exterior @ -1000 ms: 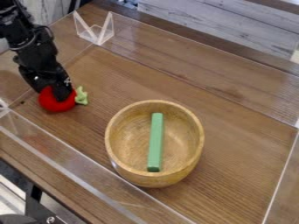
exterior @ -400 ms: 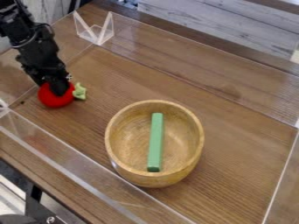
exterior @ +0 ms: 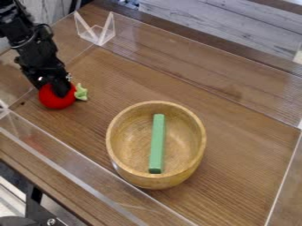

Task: Move the red object to the left side of the table

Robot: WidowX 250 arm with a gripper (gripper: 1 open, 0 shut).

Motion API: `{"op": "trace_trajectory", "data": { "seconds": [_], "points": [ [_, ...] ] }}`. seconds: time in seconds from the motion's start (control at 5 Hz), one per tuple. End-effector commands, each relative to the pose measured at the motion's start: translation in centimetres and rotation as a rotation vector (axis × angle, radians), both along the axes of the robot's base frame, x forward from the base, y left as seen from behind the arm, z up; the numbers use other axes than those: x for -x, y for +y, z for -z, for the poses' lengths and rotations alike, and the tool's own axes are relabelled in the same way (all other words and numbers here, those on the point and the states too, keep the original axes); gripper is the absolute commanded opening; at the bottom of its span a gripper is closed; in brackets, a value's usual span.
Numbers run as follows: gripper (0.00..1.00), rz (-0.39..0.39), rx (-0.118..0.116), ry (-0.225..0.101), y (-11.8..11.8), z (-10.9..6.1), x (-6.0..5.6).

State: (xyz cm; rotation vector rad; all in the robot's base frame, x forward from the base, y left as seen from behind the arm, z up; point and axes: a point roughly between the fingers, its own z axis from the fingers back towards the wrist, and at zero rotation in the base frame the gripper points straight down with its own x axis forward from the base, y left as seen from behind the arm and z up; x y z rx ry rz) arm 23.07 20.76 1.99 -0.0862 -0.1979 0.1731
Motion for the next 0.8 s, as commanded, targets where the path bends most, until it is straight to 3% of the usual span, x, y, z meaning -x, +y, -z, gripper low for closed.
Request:
{"op": "trace_trajectory", "data": {
  "seconds": [0.0, 0.6],
  "points": [
    [1.0, -0.019, 0.001, 0.016, -0.5, -0.9, 0.3],
    [1.0, -0.053, 0.004, 0.043, -2.2, -3.3, -0.1]
  ]
}}
